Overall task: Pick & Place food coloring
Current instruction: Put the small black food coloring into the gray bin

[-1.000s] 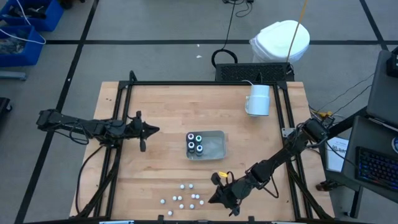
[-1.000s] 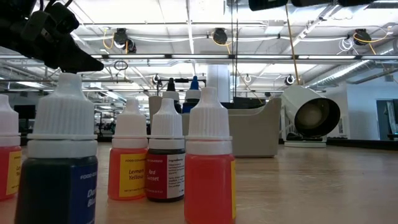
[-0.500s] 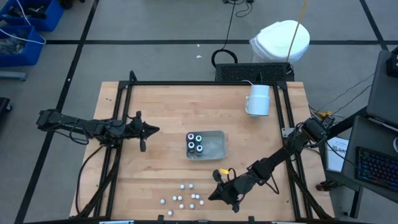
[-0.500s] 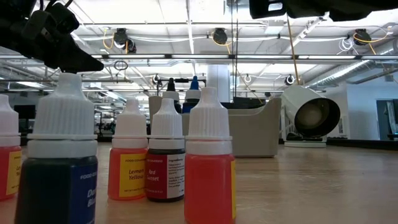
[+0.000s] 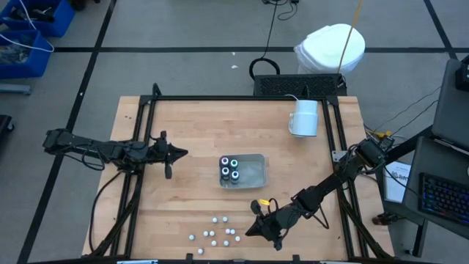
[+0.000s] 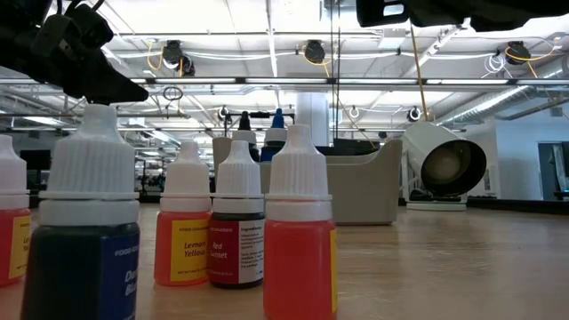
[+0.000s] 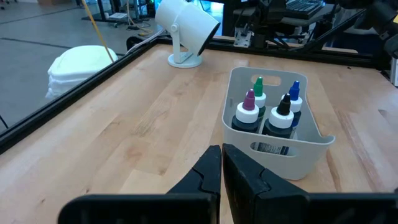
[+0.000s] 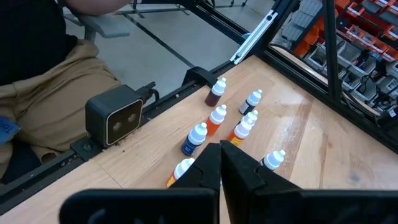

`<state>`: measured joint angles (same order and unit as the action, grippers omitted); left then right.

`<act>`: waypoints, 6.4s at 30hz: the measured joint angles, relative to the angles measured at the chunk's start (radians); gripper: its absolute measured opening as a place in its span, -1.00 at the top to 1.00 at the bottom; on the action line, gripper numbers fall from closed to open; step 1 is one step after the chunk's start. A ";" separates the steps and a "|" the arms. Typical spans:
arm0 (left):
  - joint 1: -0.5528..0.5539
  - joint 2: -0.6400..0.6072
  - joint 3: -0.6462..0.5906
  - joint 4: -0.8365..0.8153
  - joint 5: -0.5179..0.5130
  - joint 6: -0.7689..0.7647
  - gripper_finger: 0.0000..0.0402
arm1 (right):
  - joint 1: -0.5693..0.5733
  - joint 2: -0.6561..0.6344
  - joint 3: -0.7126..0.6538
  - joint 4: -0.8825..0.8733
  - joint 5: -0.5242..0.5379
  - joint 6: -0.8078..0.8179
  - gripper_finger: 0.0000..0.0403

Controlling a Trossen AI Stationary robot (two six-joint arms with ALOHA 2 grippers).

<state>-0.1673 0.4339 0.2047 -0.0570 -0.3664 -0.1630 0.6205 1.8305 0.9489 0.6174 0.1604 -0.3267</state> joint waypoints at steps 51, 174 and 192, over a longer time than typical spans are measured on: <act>-0.008 0.011 0.000 -0.007 0.173 -0.035 0.88 | -0.013 0.001 0.001 -0.001 0.000 0.030 1.00; -0.761 1.288 0.618 0.067 0.068 -0.452 -0.21 | -0.013 0.000 -0.129 0.253 -0.052 0.160 1.00; -0.740 1.288 0.618 0.030 0.078 -0.479 0.11 | -0.013 0.000 -0.129 0.245 -0.052 0.159 1.00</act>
<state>-0.9069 1.7222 0.8223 -0.0274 -0.2888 -0.6421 0.6078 1.8305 0.8200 0.8619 0.1081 -0.1680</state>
